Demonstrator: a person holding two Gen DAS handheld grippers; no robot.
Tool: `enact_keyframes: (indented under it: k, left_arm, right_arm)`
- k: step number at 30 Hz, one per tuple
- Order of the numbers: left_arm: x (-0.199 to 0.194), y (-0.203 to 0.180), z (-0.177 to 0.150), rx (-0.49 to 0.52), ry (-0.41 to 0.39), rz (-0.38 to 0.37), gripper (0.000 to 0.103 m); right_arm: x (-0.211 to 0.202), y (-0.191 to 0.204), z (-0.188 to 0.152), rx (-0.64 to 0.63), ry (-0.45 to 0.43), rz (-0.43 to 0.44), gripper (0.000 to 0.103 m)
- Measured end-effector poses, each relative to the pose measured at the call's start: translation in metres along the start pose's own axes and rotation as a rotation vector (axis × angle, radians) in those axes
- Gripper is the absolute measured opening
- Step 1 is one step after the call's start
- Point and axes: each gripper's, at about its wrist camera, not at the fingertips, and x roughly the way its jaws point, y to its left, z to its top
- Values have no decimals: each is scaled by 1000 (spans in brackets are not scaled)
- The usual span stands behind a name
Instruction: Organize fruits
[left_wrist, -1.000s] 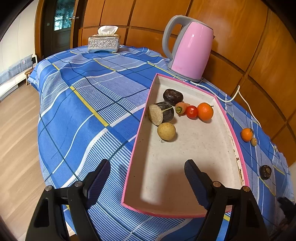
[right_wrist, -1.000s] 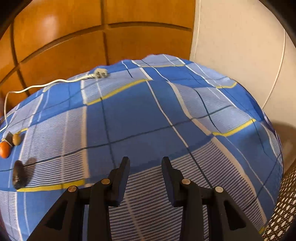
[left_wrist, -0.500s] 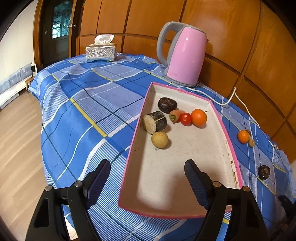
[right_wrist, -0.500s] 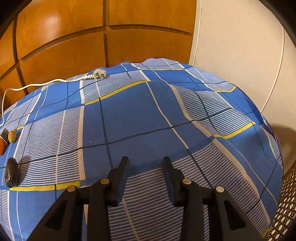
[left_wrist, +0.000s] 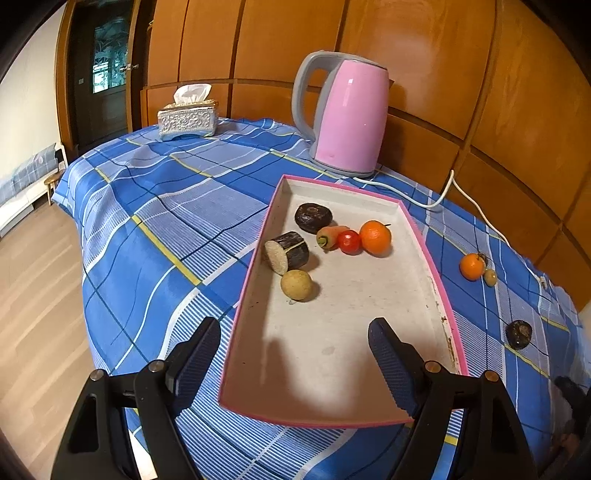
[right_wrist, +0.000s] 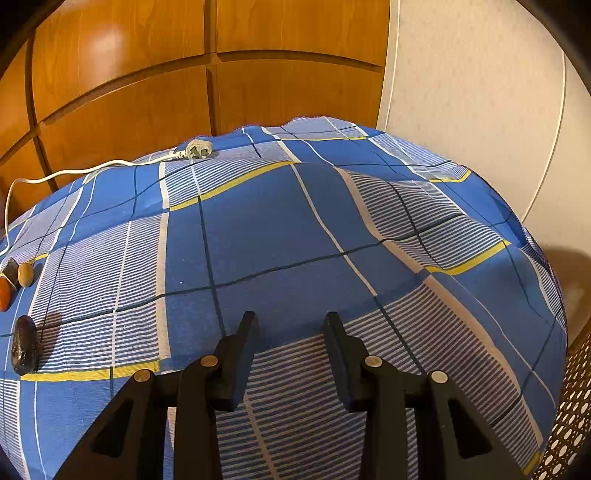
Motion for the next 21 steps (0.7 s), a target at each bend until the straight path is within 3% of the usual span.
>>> enact_keyframes:
  k: [11,21]
  left_arm:
    - [-5,-35,14,98,-8,-63,83]
    - [8,-95,41,220,22,-194,83]
  right_arm:
    - [-1,0,0,5,-5,4,37]
    - [0,0,0,7,-8,4,38]
